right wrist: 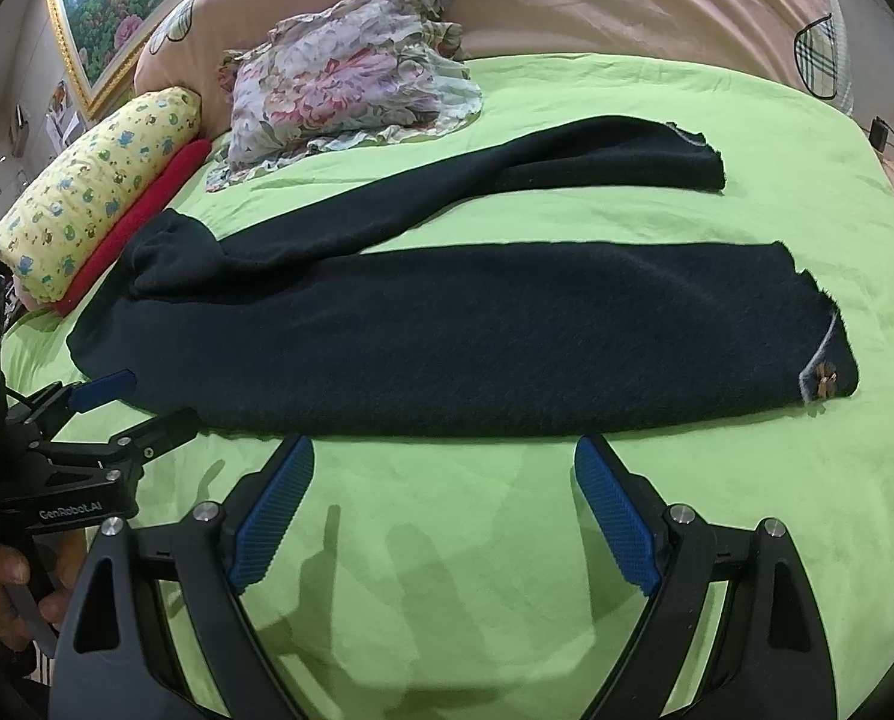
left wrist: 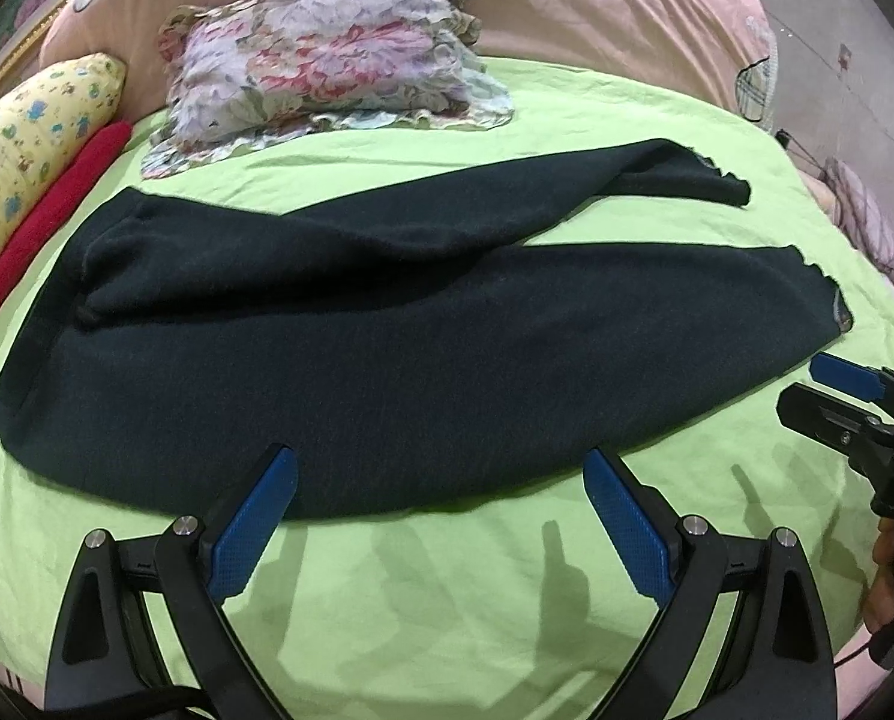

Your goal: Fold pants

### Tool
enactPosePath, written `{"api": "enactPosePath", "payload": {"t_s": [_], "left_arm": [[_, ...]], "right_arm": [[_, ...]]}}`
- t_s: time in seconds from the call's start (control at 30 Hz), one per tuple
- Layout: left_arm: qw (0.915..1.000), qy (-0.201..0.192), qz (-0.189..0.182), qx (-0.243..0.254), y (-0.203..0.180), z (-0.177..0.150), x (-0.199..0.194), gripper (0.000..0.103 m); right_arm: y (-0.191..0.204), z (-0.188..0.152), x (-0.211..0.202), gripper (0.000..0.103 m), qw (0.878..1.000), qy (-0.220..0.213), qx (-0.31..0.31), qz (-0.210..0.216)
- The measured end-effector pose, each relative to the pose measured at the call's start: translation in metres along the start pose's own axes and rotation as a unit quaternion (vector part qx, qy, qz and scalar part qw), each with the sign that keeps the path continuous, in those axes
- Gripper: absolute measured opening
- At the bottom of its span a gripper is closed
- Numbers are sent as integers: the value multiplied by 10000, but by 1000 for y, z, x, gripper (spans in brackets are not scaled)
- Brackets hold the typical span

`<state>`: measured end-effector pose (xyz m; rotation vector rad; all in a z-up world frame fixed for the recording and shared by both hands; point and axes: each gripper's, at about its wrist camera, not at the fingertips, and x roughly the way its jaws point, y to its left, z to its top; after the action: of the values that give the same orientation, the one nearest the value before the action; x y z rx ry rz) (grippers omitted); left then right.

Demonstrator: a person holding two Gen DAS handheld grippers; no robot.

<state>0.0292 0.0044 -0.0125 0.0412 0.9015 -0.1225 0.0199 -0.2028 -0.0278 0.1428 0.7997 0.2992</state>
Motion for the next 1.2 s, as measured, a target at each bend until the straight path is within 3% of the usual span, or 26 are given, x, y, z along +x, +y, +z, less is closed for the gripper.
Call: {"api": "enactPosePath", "payload": {"t_s": [0.3, 0.7, 1.0, 1.2], "left_arm": [[9990, 2, -254, 363, -12, 42, 17, 97], [9912, 154, -156, 1302, -41, 105, 66, 97], [9815, 311, -136, 1887, -63, 137, 108, 97], [9753, 512, -158, 2141, -75, 146, 139, 97]], "right_arm": [[-23, 38, -1, 89, 9999, -65, 117, 16], [-70, 108, 15, 89, 9991, -225, 355, 37], [-125, 174, 44, 89, 9976, -242, 478, -441], [-186, 206, 78, 70, 9934, 38, 1028, -512]]}}
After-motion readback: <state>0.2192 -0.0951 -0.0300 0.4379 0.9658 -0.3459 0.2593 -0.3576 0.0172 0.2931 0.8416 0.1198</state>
